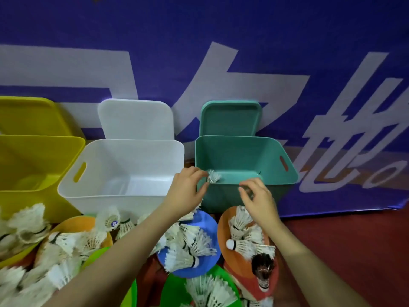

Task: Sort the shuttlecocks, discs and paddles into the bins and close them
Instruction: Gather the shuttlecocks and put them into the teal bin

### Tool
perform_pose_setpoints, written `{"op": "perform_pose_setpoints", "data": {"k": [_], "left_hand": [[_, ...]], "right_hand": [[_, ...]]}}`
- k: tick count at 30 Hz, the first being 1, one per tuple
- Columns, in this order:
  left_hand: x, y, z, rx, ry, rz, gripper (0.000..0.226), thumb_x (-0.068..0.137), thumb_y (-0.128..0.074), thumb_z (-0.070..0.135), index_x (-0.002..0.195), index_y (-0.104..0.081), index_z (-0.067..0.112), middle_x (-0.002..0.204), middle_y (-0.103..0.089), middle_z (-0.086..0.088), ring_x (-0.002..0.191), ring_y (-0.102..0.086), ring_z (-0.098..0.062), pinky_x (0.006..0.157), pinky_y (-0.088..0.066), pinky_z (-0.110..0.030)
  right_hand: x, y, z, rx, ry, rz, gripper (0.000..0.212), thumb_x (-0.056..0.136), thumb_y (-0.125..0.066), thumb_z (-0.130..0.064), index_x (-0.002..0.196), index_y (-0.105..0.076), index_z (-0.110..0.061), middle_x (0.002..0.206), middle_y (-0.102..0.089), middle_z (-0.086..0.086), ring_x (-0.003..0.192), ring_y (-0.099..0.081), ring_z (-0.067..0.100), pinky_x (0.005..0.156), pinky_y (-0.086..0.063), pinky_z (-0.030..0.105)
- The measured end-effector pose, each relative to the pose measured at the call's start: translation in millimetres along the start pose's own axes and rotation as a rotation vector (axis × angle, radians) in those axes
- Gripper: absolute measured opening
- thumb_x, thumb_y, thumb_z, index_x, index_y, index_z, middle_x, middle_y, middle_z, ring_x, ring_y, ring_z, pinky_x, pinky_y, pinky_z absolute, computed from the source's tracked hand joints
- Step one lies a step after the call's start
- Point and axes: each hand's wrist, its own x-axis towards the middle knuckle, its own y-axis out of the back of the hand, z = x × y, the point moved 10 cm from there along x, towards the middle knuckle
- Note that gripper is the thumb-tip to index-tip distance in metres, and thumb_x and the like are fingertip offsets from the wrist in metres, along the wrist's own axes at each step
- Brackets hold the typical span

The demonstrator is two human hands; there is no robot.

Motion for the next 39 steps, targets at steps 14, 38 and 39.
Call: {"op": "perform_pose_setpoints", "data": {"k": [14,38,39], "left_hand": [[-111,-107,-9,0.327,-0.084,-0.532,0.052,0.092,-0.043,0.055,0.136,-0.045,0.027,0.151,-0.029,-0.005,0.133,-0.033,-0.022,0.105,-0.021,-0.031],[-123,-113,-19,0.273,0.033,-0.472,0.056,0.088,-0.053,0.049,0.137,-0.036,0.027,0.142,-0.039,-0.006,0.124,-0.041,-0.027,0.1,-0.031,-0.033],[-122,-116,-20,0.27,0.044,-0.447,0.058,0.088,-0.053,0.049,0.139,-0.032,0.029,0.142,-0.039,-0.006,0.123,-0.042,-0.028,0.1,-0.032,-0.034]], "right_hand": [[-62,-55,52,-0.379,-0.251,-0.274,0.031,0.094,-0.05,-0.019,0.123,-0.055,-0.015,0.125,-0.053,0.002,0.115,-0.048,0.023,0.088,-0.039,0.031],[-73,-17,-3,-0.085,-0.014,-0.012,0.008,0.089,-0.059,-0.01,0.091,-0.067,-0.011,0.082,-0.052,-0.013,0.083,-0.054,0.015,0.069,-0.048,0.035],[-74,-18,-2,-0.085,-0.017,-0.009,0.008,0.089,-0.059,-0.01,0.09,-0.067,-0.012,0.082,-0.053,-0.012,0.082,-0.054,0.015,0.07,-0.048,0.036]]}}
